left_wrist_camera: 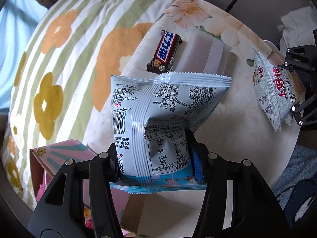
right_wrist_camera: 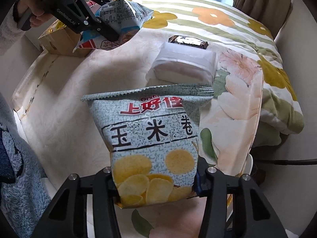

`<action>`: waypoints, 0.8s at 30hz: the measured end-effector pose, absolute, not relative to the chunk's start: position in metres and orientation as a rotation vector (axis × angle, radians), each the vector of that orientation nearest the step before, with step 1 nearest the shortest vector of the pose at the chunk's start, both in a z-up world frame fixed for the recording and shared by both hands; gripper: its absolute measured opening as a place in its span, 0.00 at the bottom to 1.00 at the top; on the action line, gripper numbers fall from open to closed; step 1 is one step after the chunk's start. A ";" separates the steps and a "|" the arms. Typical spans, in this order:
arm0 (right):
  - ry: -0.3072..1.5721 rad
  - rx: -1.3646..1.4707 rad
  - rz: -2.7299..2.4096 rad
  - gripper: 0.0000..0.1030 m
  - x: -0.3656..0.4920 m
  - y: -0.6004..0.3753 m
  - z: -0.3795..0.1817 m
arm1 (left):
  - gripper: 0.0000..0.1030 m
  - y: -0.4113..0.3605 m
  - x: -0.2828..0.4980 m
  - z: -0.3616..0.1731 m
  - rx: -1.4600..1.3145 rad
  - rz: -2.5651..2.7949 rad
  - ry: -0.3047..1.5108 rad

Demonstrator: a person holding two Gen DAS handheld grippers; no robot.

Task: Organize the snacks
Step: 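Carry the blue-and-white bag and grey corn-roll bag over the box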

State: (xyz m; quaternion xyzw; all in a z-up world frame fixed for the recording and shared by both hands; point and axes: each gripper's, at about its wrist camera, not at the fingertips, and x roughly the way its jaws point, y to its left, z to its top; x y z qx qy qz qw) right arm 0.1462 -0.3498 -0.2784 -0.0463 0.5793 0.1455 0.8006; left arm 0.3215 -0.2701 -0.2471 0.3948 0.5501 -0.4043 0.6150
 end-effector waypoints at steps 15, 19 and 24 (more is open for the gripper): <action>1.120 -0.033 0.285 0.44 0.167 -0.313 -0.203 | 0.48 -0.195 0.315 -0.129 0.655 -0.799 1.090; 1.091 -0.051 0.324 0.44 0.181 -0.287 -0.183 | 0.48 -0.148 0.321 -0.108 0.560 -0.700 1.071; 1.060 -0.071 0.338 0.44 0.205 -0.249 -0.163 | 0.48 -0.079 0.332 -0.095 0.438 -0.543 1.077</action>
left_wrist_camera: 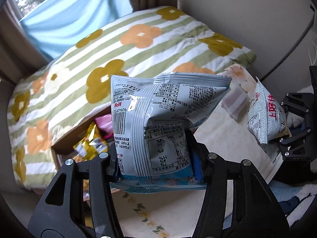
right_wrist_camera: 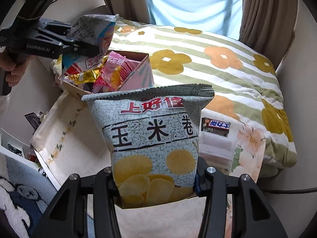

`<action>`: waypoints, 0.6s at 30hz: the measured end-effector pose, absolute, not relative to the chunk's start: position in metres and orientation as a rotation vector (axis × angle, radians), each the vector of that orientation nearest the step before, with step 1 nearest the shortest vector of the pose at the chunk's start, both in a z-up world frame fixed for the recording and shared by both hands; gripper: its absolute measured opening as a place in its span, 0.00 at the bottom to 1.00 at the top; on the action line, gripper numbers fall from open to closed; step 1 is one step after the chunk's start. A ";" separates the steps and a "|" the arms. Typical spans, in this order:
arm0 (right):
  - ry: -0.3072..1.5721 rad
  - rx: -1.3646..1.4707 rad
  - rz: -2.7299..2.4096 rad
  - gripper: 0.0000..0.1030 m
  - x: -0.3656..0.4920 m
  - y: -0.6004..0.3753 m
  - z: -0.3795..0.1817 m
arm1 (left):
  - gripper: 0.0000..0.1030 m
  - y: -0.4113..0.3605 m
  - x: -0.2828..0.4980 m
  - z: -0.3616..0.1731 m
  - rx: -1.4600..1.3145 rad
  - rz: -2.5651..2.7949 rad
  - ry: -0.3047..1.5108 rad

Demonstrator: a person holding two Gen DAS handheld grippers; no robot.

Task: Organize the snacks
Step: 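Carry the blue-and-white bag and grey corn-roll bag over the box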

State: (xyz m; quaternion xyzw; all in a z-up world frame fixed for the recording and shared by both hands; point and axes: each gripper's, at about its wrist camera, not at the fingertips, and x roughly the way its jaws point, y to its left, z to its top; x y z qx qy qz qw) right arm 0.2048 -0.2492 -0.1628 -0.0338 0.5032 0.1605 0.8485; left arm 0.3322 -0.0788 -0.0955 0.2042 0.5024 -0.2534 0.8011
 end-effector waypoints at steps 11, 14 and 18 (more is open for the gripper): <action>1.024 -0.017 0.393 0.44 0.264 -0.163 -0.131 | 0.48 0.048 0.349 -0.097 0.239 -0.286 1.091; 1.036 -0.014 0.393 0.44 0.281 -0.141 -0.129 | 0.48 0.067 0.356 -0.105 0.214 -0.247 1.100; 1.058 0.009 0.382 0.44 0.300 -0.114 -0.130 | 0.48 0.094 0.372 -0.118 0.168 -0.207 1.120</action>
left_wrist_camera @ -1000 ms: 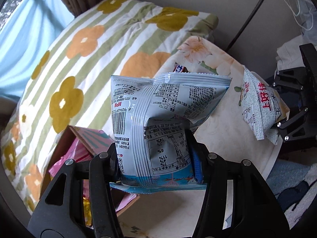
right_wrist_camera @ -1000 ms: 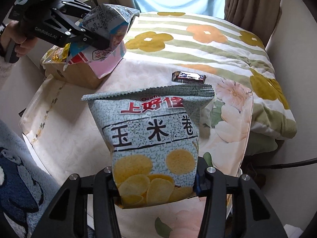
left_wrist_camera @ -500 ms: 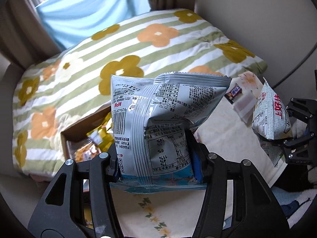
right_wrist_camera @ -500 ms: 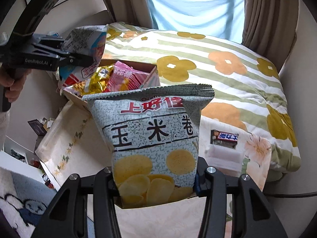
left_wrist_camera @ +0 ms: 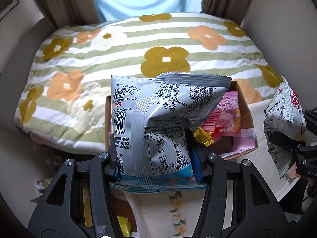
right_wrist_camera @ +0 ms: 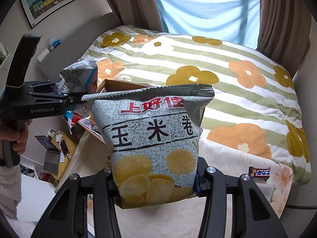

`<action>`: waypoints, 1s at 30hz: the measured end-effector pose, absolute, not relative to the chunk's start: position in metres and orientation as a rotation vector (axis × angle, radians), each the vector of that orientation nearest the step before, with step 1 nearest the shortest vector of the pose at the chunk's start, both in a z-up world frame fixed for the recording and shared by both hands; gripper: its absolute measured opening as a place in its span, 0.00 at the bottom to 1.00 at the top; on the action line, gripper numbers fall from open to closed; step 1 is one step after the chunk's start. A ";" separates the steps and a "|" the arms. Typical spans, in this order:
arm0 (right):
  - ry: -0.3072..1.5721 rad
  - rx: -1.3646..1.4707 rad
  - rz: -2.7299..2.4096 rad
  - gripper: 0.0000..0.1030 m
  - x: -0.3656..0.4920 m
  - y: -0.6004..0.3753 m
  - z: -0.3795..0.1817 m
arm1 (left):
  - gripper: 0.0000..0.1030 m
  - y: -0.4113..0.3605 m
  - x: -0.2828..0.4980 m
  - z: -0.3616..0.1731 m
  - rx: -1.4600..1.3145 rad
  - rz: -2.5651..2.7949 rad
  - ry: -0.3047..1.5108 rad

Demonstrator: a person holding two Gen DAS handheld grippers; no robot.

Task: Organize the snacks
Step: 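Carry the blue-and-white bag and grey corn-roll bag over the box, then open both tools to drop the two bags into the box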

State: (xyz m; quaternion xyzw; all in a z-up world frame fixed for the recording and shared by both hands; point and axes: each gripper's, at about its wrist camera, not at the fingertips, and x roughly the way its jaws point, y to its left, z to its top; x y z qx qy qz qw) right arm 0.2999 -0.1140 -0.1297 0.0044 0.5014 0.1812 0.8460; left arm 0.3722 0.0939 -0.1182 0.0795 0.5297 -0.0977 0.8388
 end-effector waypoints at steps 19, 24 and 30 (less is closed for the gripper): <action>1.138 0.144 0.244 0.44 0.356 -0.056 -0.153 | 1.00 0.134 0.404 -0.164 0.177 -0.280 1.113; 1.143 0.147 0.235 0.44 0.363 -0.044 -0.152 | 1.00 0.146 0.394 -0.162 0.150 -0.272 1.099; 1.189 0.156 0.234 0.48 0.380 -0.032 -0.163 | 1.00 0.155 0.380 -0.152 0.123 -0.254 1.077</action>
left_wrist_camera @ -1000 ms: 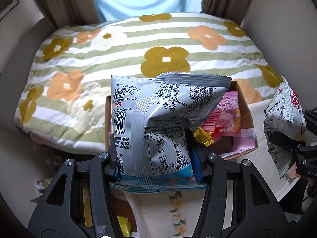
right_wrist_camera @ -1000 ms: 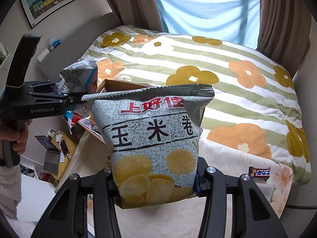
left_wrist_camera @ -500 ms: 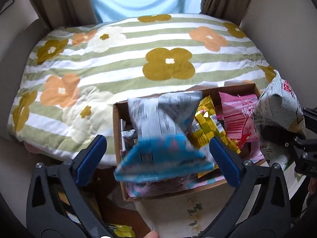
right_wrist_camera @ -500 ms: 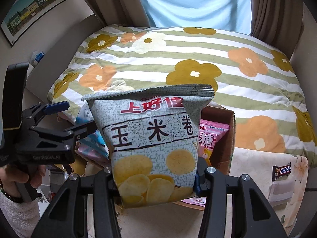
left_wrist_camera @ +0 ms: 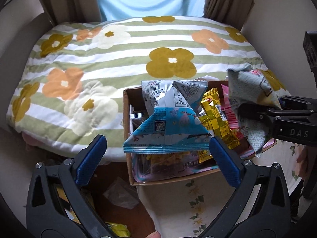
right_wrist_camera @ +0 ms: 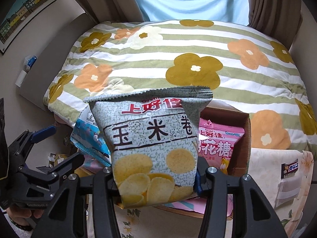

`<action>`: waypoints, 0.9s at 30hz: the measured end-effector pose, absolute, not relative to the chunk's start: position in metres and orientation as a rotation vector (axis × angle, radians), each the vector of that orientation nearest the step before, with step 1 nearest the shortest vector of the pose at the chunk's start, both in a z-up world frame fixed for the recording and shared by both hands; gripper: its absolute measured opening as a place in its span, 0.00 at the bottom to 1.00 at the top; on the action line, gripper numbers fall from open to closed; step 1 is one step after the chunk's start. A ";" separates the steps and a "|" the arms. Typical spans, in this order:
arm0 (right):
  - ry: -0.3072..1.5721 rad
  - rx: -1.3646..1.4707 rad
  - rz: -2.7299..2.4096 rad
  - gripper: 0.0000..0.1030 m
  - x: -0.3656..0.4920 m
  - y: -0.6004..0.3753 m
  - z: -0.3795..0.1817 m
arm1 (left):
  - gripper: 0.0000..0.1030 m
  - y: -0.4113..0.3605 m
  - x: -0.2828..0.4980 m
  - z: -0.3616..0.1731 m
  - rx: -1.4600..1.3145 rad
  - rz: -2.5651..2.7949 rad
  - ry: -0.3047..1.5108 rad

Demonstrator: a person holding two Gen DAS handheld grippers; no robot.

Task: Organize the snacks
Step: 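Open both tools to drop the two bags into the box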

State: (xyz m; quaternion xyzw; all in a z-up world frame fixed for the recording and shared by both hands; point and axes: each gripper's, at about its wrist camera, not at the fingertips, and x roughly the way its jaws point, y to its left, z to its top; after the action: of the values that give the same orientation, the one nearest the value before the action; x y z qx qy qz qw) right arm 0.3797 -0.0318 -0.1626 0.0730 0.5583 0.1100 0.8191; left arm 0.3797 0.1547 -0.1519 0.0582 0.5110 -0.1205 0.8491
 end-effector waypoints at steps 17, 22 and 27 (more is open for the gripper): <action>1.125 0.172 0.178 0.98 0.344 -0.051 -0.151 | 1.00 0.163 0.338 -0.160 0.062 -0.239 1.103; 1.098 0.182 0.172 0.98 0.331 -0.057 -0.142 | 1.00 0.159 0.329 -0.152 0.064 -0.248 1.089; 1.084 0.200 0.154 0.98 0.322 -0.067 -0.139 | 1.00 0.152 0.321 -0.146 0.076 -0.258 1.081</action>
State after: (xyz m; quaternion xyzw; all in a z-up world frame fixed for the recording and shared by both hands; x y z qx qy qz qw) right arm 0.3216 -0.0666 -0.1391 0.0947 0.5146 0.0729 0.8490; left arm 0.3211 0.1522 -0.1465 0.0358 0.5128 -0.1225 0.8490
